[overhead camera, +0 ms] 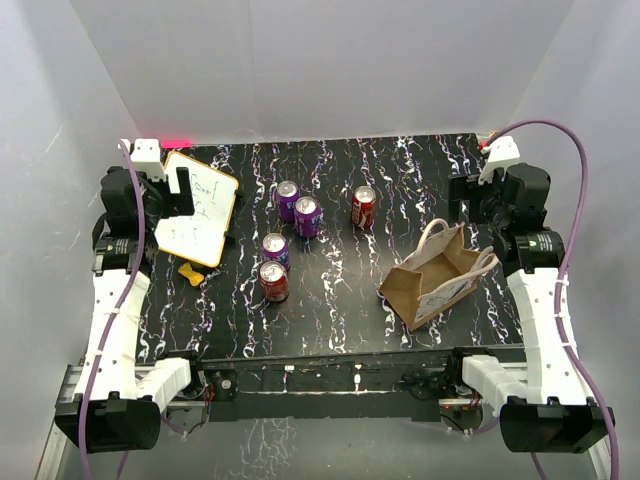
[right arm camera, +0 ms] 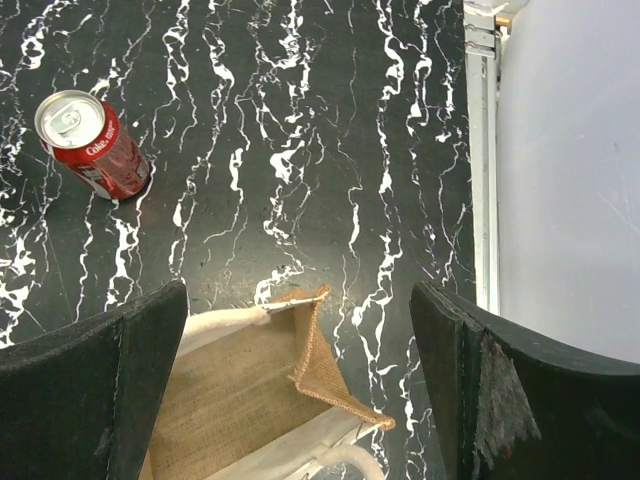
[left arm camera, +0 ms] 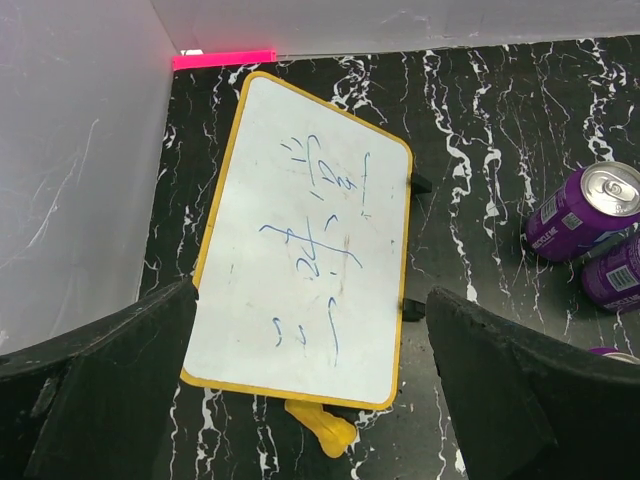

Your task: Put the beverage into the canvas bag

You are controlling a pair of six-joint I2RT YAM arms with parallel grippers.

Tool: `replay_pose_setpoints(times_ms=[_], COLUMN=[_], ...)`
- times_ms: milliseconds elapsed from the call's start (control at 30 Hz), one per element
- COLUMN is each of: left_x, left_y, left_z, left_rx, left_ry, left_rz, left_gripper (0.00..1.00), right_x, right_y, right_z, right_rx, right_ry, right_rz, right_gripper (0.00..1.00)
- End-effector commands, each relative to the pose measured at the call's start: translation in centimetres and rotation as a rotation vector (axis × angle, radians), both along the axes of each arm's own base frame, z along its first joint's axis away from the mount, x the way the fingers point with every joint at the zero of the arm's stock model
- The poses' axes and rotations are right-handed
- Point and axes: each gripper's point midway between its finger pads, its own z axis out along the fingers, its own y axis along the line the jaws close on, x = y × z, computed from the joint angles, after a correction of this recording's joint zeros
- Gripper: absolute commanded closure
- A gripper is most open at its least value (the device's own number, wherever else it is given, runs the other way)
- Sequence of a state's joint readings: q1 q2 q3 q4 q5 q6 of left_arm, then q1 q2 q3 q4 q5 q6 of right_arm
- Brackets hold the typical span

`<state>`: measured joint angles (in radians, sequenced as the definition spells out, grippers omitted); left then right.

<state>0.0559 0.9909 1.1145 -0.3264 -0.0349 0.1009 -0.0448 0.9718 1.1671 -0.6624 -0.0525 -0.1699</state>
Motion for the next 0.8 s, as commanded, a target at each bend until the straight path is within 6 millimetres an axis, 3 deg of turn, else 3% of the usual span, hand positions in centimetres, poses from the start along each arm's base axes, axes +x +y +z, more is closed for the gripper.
replay_pose_setpoints(times_ms=[0, 500, 767], left_x=[1.0, 2.9, 2.9], left_y=[-0.5, -1.4, -2.7], left_z=[1.9, 2.3, 1.4], left_rx=[-0.002, -0.020, -0.011], left_ry=[-0.070, -0.128, -0.116], left_rz=[-0.032, -0.083, -0.174], left_gripper=[0.03, 0.03, 0.03], right_x=[1.5, 2.4, 1.0], right_y=[1.1, 2.1, 1.7], right_z=[4.0, 6.0, 3.9], right_rx=[0.009, -0.004, -0.065], right_ry=[-0.138, -0.217, -0.141], right_rz=[0.050, 0.101, 0.121], right_gripper=[0.02, 0.02, 0.02])
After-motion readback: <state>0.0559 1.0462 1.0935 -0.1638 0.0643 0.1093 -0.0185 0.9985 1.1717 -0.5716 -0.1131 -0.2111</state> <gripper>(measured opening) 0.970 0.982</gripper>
